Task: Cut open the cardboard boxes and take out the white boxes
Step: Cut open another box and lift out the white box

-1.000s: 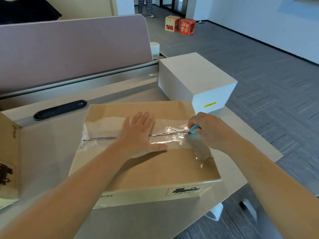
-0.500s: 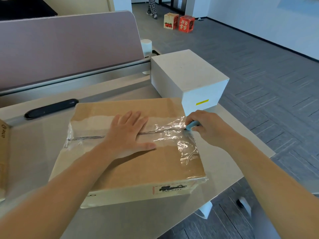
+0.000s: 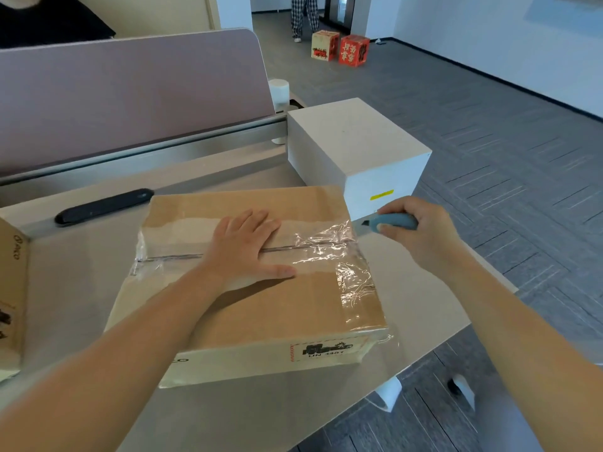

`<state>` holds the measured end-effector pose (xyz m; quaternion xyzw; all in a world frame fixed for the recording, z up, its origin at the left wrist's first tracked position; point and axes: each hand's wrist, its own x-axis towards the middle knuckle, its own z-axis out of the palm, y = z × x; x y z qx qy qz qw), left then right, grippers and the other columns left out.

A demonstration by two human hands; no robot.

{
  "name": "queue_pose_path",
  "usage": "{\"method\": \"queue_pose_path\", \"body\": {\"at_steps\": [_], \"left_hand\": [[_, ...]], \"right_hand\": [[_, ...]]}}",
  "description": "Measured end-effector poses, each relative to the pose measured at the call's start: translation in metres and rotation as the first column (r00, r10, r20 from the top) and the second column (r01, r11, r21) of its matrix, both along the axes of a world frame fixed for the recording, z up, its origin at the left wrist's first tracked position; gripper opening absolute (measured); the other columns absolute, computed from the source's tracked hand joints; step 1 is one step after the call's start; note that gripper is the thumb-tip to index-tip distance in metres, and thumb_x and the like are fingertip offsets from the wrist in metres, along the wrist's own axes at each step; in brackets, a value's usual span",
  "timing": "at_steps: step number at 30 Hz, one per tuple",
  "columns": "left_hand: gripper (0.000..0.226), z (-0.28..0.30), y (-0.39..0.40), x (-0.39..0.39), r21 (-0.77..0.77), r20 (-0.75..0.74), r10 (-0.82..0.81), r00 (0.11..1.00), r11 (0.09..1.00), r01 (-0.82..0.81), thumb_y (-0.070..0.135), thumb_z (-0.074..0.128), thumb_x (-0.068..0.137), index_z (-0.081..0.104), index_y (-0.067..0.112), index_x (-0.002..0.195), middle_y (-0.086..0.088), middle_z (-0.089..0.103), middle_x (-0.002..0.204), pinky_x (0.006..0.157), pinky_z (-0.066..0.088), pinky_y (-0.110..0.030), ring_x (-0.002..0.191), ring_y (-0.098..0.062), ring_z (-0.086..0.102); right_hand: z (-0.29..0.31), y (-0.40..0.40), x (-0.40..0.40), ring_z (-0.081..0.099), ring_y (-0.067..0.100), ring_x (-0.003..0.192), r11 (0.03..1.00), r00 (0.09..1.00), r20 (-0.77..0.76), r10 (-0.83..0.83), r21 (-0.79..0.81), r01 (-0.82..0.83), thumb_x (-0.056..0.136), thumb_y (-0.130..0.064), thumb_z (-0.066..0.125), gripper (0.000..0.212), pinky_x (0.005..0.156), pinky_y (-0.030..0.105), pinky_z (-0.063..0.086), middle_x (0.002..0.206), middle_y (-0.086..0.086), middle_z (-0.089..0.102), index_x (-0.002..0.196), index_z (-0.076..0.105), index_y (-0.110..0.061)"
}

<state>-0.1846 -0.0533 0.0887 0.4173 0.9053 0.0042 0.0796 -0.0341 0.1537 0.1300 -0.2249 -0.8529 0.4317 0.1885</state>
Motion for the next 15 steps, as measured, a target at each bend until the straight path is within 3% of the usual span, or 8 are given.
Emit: {"method": "queue_pose_path", "body": {"at_steps": [2,5,7,9,12,15], "left_hand": [[0.124,0.005,-0.003,-0.002,0.060,0.054,-0.028,0.998,0.998,0.025,0.089,0.012,0.038,0.024,0.026,0.144,0.003,0.016,0.154,0.112,0.005,-0.033,0.141,-0.017,0.012],[0.115,0.018,-0.020,-0.004,0.126,0.108,-0.095,0.990,0.989,0.082,0.081,0.020,0.043,0.040,0.013,0.134,-0.003,0.035,0.142,0.097,0.013,-0.022,0.129,-0.018,0.027],[0.113,0.023,-0.039,-0.008,0.119,0.111,-0.118,0.987,0.987,0.104,0.083,0.027,0.048,0.040,0.011,0.134,-0.005,0.034,0.143,0.097,0.013,-0.021,0.129,-0.018,0.026],[0.114,0.025,-0.061,-0.016,0.070,0.108,-0.110,0.988,0.992,0.103,0.089,0.036,0.055,0.029,0.016,0.142,-0.002,0.023,0.151,0.107,0.010,-0.023,0.137,-0.016,0.017],[0.145,0.024,-0.089,-0.031,-0.002,0.089,-0.103,0.991,0.995,0.104,0.102,0.001,0.027,0.015,0.024,0.148,0.002,0.012,0.155,0.112,0.008,-0.027,0.141,-0.014,0.010],[0.147,0.016,-0.104,-0.039,-0.042,0.059,-0.121,0.991,0.991,0.124,0.099,-0.013,0.020,0.010,0.030,0.148,0.003,0.003,0.157,0.114,0.002,-0.030,0.143,-0.014,0.003]], "right_hand": [[-0.002,-0.021,0.000,0.051,0.002,0.069,0.997,0.999,-0.025,-0.046,-0.056,0.044,0.078,-0.006,0.068,0.018,0.061,0.006,0.039,0.076,-0.015,0.055,0.081,0.057,-0.020],[-0.008,-0.061,-0.006,0.051,0.003,0.071,0.985,0.989,-0.066,-0.132,-0.119,0.123,0.077,-0.009,0.068,0.020,0.063,0.011,0.041,0.077,-0.015,0.054,0.081,0.053,-0.022],[-0.012,-0.088,-0.008,0.050,0.000,0.072,0.977,0.982,-0.086,-0.166,-0.146,0.152,0.079,-0.011,0.067,0.019,0.061,0.005,0.039,0.078,-0.017,0.052,0.086,0.051,-0.020],[-0.015,-0.115,-0.010,0.049,-0.003,0.072,0.976,0.982,-0.097,-0.164,-0.159,0.147,0.081,-0.012,0.065,0.019,0.061,0.002,0.037,0.079,-0.018,0.051,0.087,0.049,-0.020],[-0.021,-0.151,-0.012,0.048,-0.003,0.070,0.978,0.979,-0.104,-0.173,-0.131,0.159,0.083,-0.015,0.064,0.017,0.061,0.005,0.037,0.077,-0.019,0.050,0.089,0.048,-0.020],[-0.030,-0.181,-0.016,0.049,-0.001,0.069,0.977,0.969,-0.133,-0.209,-0.070,0.201,0.084,-0.014,0.063,0.017,0.062,0.006,0.037,0.074,-0.019,0.049,0.087,0.047,-0.020]]}}
